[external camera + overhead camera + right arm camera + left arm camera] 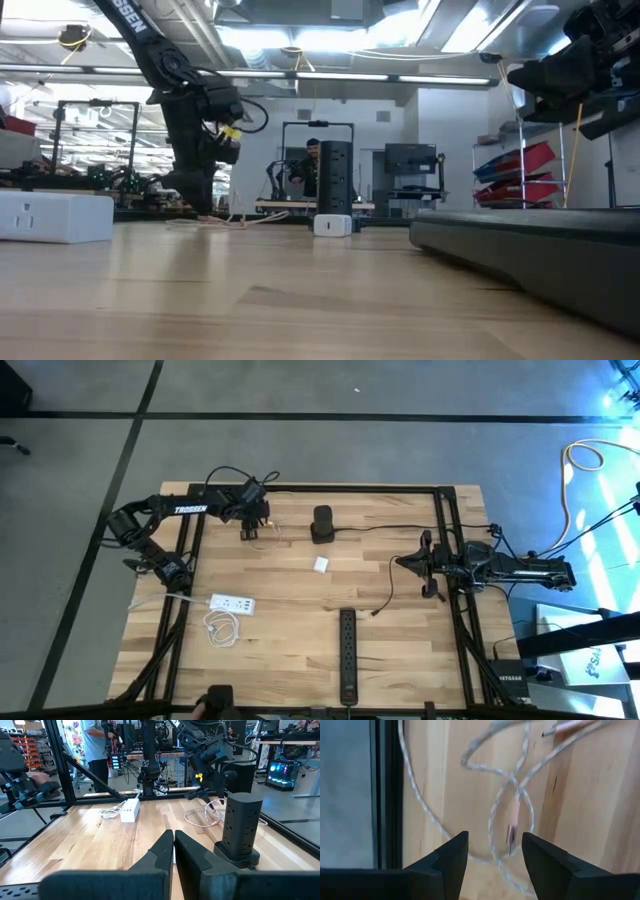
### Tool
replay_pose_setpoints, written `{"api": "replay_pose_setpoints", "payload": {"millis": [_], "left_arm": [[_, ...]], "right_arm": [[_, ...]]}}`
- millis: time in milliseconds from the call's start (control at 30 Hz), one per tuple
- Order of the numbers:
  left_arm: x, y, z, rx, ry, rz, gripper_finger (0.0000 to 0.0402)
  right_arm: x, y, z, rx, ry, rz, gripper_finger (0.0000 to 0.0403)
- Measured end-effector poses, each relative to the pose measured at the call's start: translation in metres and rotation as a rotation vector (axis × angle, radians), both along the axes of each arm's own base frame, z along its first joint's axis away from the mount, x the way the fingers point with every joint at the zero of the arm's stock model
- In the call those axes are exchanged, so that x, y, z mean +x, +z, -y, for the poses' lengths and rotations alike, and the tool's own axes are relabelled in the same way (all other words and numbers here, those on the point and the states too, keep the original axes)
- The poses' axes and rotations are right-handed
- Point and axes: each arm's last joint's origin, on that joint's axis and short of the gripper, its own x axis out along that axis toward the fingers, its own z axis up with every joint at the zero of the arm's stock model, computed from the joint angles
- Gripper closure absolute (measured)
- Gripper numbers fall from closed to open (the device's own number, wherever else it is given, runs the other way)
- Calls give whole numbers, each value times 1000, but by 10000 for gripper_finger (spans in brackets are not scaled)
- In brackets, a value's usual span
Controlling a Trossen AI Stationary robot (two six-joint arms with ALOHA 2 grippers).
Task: Insert USB
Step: Insert the pink USB cable into the white USB adapter
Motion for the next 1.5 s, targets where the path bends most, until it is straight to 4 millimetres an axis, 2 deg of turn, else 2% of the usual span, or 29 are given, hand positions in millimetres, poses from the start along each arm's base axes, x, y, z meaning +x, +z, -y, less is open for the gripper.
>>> {"api": "replay_pose_setpoints", "payload": {"millis": [233, 500, 1033, 1367, 1500], "left_arm": [[0, -4, -2, 5, 4, -18, 231], [2, -5, -3, -14, -7, 12, 270], [5, -19, -6, -24, -23, -40, 273], [5, -20, -6, -23, -23, -40, 273], [5, -20, -6, -26, -24, -42, 289]], "right_arm": [[0, 0, 0, 0, -1, 0, 402], [0, 0, 0, 0, 0, 1, 402], [0, 0, 0, 0, 0, 0, 402], [0, 0, 0, 0, 0, 0, 402], [0, 0, 0, 0, 0, 0, 402]]}}
